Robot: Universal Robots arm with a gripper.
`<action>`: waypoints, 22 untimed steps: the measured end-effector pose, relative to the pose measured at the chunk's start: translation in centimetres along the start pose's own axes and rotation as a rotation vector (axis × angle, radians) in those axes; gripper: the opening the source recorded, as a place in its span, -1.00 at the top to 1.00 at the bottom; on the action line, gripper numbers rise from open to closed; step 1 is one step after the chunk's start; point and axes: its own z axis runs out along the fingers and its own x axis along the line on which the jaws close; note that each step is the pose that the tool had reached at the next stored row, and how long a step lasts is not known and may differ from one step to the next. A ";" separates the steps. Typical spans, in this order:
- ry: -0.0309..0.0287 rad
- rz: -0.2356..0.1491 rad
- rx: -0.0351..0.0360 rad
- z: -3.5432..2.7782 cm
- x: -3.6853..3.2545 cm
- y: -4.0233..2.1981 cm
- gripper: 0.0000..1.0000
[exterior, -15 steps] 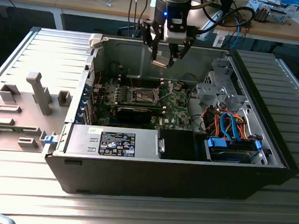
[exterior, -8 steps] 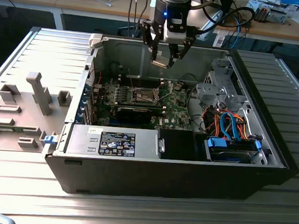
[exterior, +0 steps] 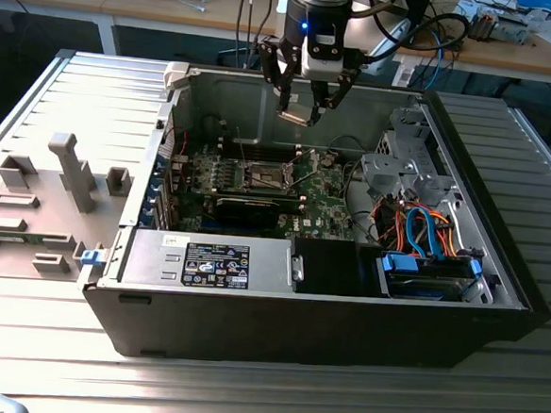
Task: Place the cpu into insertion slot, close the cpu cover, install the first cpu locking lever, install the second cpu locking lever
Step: 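Place the cpu into insertion slot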
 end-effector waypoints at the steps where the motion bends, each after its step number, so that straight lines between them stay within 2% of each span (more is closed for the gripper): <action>1: -0.0001 0.002 -0.0001 0.04 0.00 0.00 -0.09; 16: -0.0008 0.011 -0.0001 0.11 0.00 -0.01 -0.09; 22: -0.0021 0.013 0.0023 0.11 0.00 -0.01 -0.09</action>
